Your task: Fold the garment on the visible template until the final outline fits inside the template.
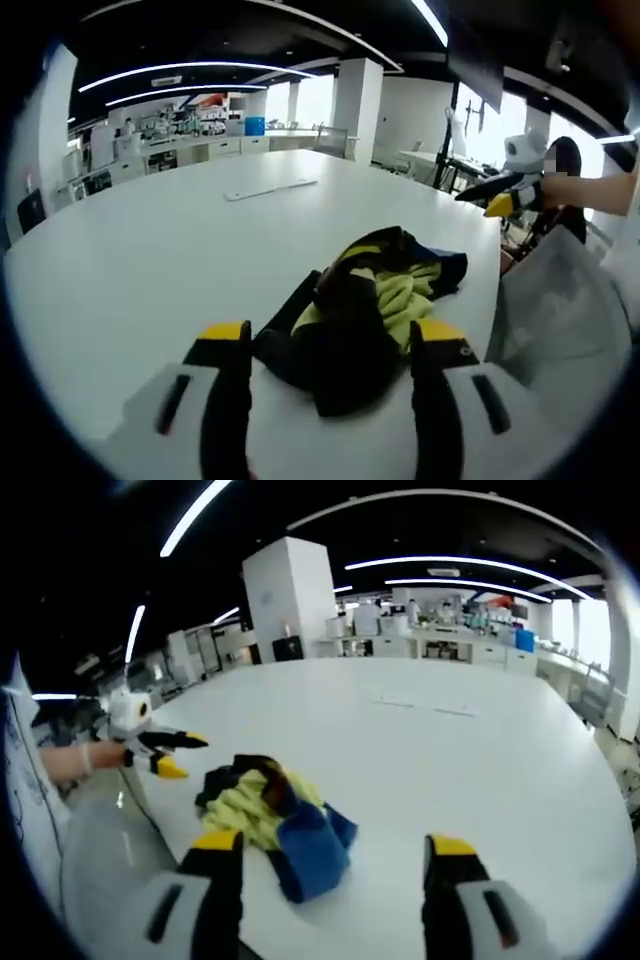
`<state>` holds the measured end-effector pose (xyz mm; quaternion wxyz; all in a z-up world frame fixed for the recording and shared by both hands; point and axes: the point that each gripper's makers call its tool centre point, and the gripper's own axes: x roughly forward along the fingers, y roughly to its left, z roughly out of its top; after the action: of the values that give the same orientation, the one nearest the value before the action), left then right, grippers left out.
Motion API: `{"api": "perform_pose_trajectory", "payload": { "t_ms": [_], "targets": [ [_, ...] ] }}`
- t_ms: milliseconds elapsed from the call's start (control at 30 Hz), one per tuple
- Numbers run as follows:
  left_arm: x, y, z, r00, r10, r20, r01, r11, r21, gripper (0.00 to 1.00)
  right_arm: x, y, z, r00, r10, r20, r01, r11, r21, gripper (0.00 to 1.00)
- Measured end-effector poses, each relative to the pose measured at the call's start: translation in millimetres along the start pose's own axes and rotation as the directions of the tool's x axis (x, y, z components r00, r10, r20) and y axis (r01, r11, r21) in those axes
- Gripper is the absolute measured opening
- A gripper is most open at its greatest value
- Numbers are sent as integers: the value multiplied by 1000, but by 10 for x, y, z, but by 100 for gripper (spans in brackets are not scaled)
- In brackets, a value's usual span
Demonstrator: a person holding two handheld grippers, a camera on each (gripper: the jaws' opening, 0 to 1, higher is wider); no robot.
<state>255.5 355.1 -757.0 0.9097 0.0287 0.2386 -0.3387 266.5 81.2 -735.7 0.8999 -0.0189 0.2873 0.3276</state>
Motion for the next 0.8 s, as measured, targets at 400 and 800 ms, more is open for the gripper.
{"api": "perform_pose_trajectory", "payload": {
  "t_ms": [400, 800],
  "targets": [
    [-29, -12, -19, 1000, 2, -25, -2, 1000, 3, 62, 20, 28, 7, 1000, 18, -2, -18, 1000, -7, 70],
    [33, -68, -75, 1000, 7, -27, -8, 999, -42, 54, 192, 82, -38, 998, 58, -37, -59, 998, -22, 67]
  ]
}}
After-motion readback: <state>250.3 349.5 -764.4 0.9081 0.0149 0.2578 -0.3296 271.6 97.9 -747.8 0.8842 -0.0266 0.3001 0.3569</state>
